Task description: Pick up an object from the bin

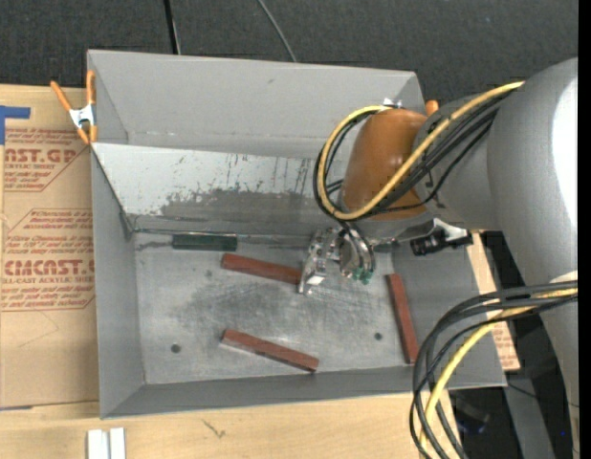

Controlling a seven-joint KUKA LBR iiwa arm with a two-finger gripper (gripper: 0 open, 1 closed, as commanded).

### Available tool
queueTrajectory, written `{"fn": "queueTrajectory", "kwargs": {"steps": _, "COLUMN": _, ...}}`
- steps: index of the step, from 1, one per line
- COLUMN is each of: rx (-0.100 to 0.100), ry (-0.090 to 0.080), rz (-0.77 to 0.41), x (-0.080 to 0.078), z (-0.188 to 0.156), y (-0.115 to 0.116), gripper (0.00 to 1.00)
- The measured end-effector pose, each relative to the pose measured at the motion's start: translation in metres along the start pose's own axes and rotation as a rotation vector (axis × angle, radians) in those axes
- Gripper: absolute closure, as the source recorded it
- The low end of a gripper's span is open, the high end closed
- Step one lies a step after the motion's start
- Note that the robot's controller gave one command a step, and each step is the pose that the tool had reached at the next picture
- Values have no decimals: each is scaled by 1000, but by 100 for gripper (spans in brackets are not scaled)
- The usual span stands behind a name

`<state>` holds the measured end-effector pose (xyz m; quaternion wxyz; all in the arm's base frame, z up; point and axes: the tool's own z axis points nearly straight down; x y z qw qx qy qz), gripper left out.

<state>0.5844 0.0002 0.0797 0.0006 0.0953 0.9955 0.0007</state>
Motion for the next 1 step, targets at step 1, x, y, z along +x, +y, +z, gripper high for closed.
{"fn": "queueTrajectory", "kwargs": {"steps": 1, "rx": 0, "ry": -9, "rz": 54, "x": 2, "z": -187, "y": -24, "gripper": 100}}
